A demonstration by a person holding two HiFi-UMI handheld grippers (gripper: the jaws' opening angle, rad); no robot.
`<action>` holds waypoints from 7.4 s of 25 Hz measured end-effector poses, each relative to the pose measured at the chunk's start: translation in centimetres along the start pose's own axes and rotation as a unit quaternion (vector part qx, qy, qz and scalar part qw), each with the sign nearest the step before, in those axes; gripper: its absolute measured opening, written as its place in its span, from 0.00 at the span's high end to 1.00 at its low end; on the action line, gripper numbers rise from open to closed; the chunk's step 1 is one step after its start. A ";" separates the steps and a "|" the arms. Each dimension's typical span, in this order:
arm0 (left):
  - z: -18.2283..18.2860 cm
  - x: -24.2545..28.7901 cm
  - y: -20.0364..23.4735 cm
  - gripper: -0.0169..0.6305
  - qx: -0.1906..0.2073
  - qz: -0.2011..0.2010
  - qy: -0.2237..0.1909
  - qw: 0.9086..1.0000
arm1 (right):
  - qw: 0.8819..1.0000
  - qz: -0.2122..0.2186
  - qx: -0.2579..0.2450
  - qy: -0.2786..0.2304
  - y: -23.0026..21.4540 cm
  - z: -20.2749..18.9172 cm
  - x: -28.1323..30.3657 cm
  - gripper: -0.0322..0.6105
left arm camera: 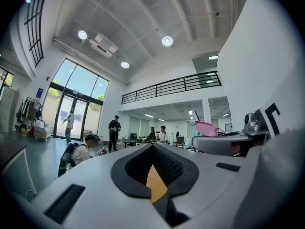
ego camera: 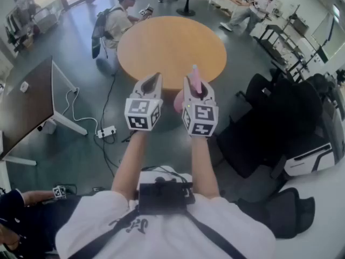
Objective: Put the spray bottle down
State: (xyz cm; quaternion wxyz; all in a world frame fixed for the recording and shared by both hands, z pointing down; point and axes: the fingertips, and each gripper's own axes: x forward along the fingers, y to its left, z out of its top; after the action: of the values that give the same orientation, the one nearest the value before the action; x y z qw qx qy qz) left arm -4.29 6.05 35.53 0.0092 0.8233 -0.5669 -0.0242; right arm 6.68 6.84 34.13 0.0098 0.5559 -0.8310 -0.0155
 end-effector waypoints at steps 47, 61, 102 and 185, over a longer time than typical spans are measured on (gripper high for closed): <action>-1.7 19.6 7.3 0.95 0.009 -0.046 0.032 0.998 | 0.998 -0.062 0.017 0.020 -6.1 -2.0 17.9 0.75; -3.0 26.2 13.3 0.95 -0.001 -0.065 0.028 0.998 | 0.996 -0.077 0.030 0.026 -6.5 -3.8 27.4 0.75; -15.8 49.4 15.0 0.95 -0.030 -0.083 0.112 0.990 | 0.999 -0.020 -0.018 -0.024 -21.2 -14.5 49.5 0.75; -6.7 27.8 15.2 0.95 -0.004 -0.080 0.007 0.997 | 0.999 -0.020 -0.004 -0.040 -6.5 -6.9 31.4 0.91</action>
State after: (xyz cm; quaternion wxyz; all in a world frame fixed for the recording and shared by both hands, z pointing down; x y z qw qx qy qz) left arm -8.20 -25.46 42.08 0.0148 0.8661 -0.4993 -0.0216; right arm 0.97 -24.74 40.80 -0.0217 0.5713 -0.8194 -0.0411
